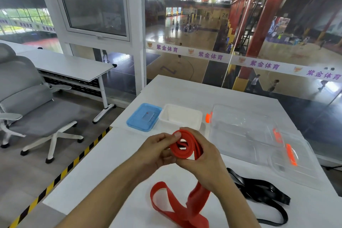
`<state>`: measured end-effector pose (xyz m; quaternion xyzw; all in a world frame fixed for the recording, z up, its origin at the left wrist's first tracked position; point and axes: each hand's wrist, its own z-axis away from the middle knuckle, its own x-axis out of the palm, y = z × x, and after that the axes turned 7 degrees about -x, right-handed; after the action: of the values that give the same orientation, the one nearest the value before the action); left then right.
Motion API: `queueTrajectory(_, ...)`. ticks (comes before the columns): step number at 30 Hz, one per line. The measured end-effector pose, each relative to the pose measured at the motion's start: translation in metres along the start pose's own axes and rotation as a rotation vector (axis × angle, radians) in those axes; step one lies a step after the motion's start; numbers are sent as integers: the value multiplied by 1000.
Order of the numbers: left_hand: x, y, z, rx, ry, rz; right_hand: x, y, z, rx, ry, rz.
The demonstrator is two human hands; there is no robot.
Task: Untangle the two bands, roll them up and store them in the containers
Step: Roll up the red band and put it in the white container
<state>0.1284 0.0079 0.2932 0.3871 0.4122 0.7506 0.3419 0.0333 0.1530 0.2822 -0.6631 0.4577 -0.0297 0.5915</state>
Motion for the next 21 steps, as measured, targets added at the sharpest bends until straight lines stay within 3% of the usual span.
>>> queueTrajectory(4, -10, 6, 4, 15, -67, -189, -8, 6, 0, 3, -117, 31)
queueTrajectory(10, -2, 0, 4, 70, 10, -236, -12, 12, -1, 16, -145, 34)
queueTrajectory(17, -10, 16, 6, -66, -123, -464, -18, 13, -1, 5, -274, 70)
queueTrajectory(21, -9, 18, 6, -23, -96, -565, -16, 10, 0, -9, -303, 75)
